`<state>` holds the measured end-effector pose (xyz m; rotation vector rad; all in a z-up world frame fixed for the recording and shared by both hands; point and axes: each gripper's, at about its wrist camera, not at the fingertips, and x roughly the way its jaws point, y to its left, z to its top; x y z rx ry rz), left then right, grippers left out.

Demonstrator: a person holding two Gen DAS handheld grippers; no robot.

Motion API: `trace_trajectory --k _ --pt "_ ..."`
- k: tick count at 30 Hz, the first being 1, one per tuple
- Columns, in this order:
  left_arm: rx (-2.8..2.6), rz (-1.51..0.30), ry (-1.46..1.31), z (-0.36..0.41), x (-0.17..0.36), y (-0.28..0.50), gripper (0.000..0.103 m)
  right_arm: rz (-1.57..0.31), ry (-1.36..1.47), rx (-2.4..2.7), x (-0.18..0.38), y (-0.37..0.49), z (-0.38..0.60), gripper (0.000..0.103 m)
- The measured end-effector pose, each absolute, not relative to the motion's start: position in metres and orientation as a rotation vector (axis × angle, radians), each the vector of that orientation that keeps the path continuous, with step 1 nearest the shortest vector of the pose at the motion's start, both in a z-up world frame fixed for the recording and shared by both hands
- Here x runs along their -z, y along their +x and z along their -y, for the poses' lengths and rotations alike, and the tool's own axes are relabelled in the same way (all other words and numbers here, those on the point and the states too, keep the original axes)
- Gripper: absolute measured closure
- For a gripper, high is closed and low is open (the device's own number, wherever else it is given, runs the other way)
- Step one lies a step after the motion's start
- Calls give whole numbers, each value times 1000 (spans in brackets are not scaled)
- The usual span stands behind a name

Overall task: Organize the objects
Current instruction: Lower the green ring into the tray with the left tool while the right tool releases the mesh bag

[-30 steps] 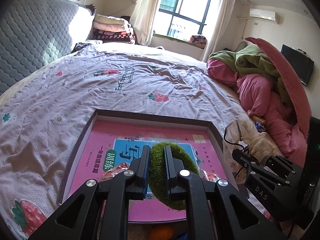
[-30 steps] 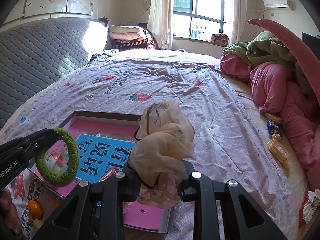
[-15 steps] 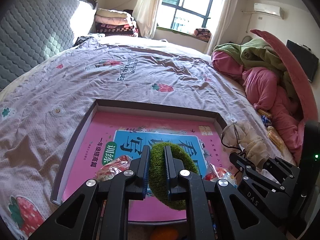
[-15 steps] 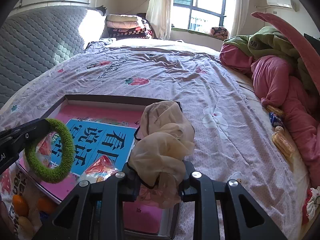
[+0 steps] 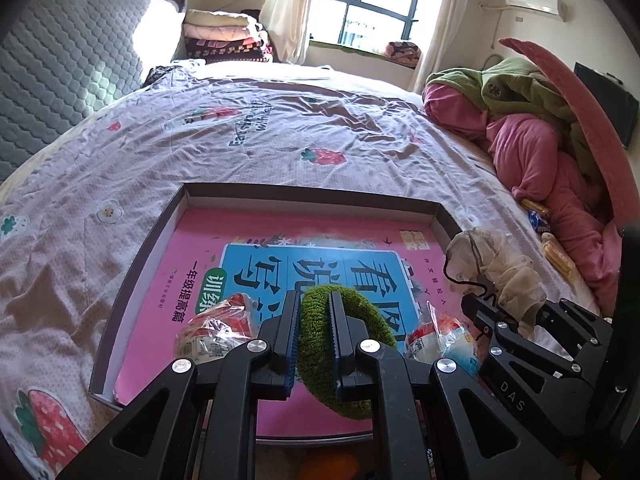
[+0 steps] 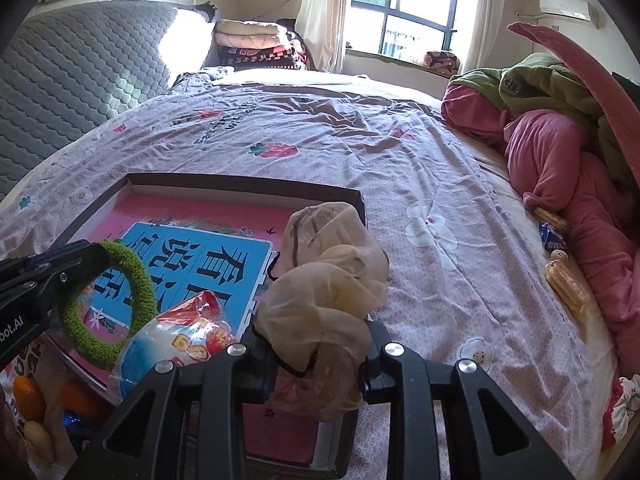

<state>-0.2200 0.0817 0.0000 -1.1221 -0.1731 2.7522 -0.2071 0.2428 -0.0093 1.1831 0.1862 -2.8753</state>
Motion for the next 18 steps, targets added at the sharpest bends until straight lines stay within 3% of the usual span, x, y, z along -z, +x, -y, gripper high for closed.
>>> trace_trajectory --k 18 --pt "-2751 133 -1144 -86 5 -222 89 -219 1184 2884 5 -206 -240 47"
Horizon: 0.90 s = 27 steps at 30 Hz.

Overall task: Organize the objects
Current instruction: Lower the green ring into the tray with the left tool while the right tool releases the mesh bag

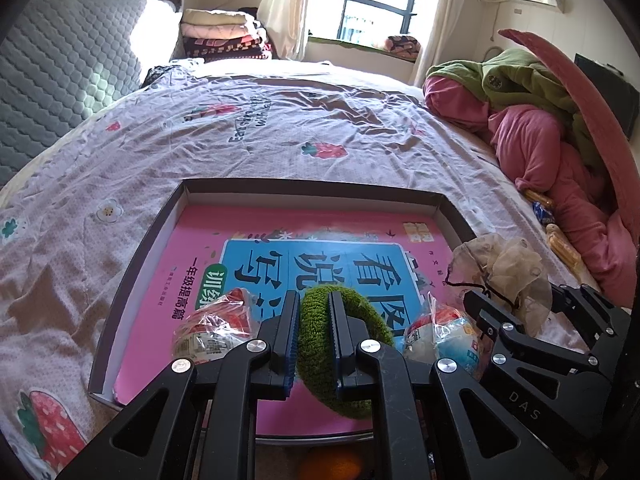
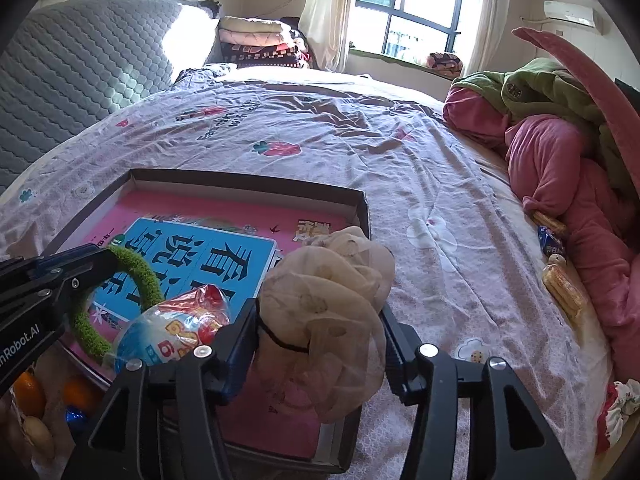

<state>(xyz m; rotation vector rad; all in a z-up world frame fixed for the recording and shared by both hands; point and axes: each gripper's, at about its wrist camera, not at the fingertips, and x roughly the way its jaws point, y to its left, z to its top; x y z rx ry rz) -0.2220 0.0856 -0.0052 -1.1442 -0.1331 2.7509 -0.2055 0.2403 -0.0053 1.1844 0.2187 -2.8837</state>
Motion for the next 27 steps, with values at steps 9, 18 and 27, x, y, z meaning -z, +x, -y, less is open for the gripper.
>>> trace_trajectory --k 9,18,27 --pt "-2741 131 -1156 -85 7 -222 86 -220 1126 2895 -7 -200 -242 38" --pt "-2745 146 -1143 -82 3 -221 84 -216 1088 2908 -16 -195 -242 31" --pt "-2749 171 -1127 -79 -1 -219 81 -171 1059 2903 -24 -192 -244 31"
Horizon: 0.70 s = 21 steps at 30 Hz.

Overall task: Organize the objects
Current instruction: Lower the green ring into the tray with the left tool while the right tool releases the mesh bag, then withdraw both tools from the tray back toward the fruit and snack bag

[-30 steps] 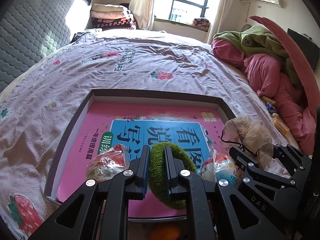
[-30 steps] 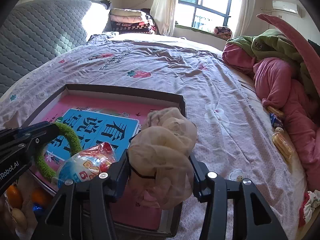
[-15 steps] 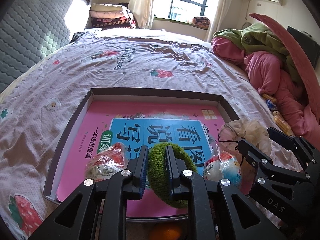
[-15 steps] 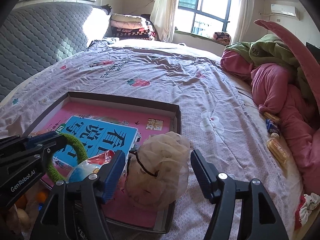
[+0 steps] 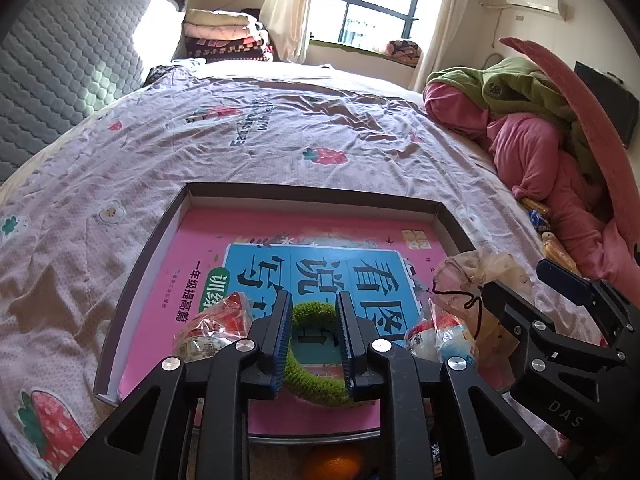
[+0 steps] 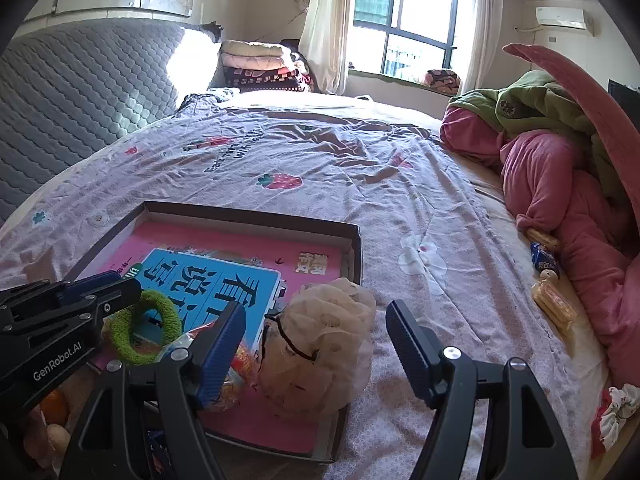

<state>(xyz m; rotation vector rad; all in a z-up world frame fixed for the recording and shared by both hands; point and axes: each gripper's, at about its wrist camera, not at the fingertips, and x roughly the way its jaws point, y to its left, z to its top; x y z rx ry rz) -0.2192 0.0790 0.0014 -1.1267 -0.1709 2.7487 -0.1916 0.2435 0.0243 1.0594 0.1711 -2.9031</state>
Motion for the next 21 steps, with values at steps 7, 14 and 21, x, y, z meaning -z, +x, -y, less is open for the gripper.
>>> trace_trajectory --k 7,14,21 --pt "-2754 163 -1115 -79 -5 -217 80 -185 1043 2901 -27 -188 -241 31" --pt "-2790 125 -1091 -78 -12 -212 62 -166 1039 2892 -30 -188 -240 31" --pt "-2803 106 -1077 -74 -19 -203 55 -168 1017 2885 -35 -184 -237 31"
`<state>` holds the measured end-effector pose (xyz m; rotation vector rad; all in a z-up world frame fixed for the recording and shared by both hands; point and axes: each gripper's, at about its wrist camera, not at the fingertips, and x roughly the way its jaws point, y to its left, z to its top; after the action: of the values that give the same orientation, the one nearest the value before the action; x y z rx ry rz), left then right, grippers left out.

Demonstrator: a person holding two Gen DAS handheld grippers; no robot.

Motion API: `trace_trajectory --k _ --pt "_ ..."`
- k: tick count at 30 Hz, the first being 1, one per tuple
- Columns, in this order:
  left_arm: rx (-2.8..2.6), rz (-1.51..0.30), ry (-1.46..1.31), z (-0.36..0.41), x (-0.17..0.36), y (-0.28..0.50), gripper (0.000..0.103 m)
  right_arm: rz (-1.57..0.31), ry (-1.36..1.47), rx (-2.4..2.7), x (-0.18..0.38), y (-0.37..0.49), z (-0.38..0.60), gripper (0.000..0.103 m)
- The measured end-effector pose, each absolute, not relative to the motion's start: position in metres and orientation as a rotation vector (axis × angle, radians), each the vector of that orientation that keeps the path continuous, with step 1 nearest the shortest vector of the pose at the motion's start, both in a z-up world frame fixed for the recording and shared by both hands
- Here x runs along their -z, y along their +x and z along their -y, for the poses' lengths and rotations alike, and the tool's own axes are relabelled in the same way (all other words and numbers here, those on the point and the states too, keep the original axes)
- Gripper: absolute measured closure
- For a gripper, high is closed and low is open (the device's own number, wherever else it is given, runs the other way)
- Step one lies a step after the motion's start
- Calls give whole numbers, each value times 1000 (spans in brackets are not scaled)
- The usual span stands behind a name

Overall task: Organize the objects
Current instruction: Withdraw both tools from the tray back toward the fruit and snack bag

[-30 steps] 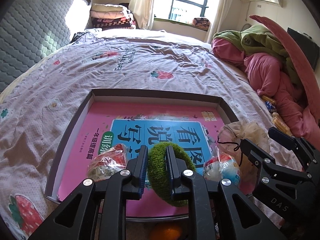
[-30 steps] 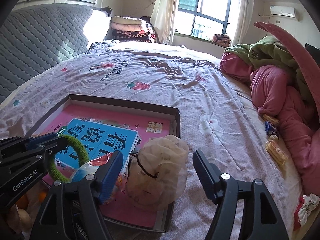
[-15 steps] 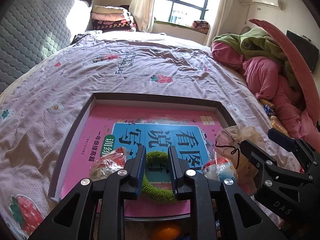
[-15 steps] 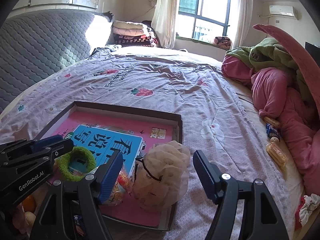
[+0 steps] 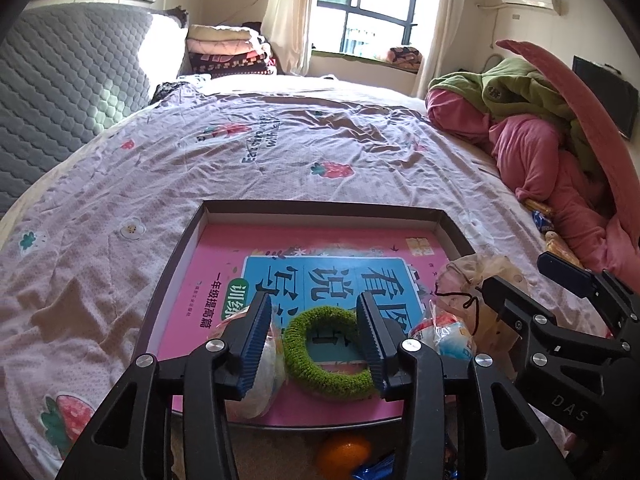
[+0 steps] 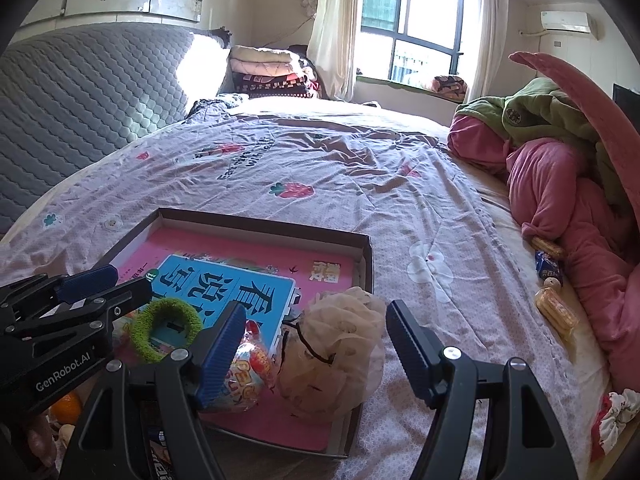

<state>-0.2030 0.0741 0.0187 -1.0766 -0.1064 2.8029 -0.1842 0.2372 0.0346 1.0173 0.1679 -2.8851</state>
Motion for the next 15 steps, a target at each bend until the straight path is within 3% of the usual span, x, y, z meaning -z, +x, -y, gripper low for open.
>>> trace_trajectory --k 10,15 --pt "-2831 105 -1038 -59 -32 -187 44 -151 979 2875 -42 -179 -233 30" --pt "-2861 115 -1017 -45 -39 -183 37 -147 962 2871 -45 -176 -230 24"
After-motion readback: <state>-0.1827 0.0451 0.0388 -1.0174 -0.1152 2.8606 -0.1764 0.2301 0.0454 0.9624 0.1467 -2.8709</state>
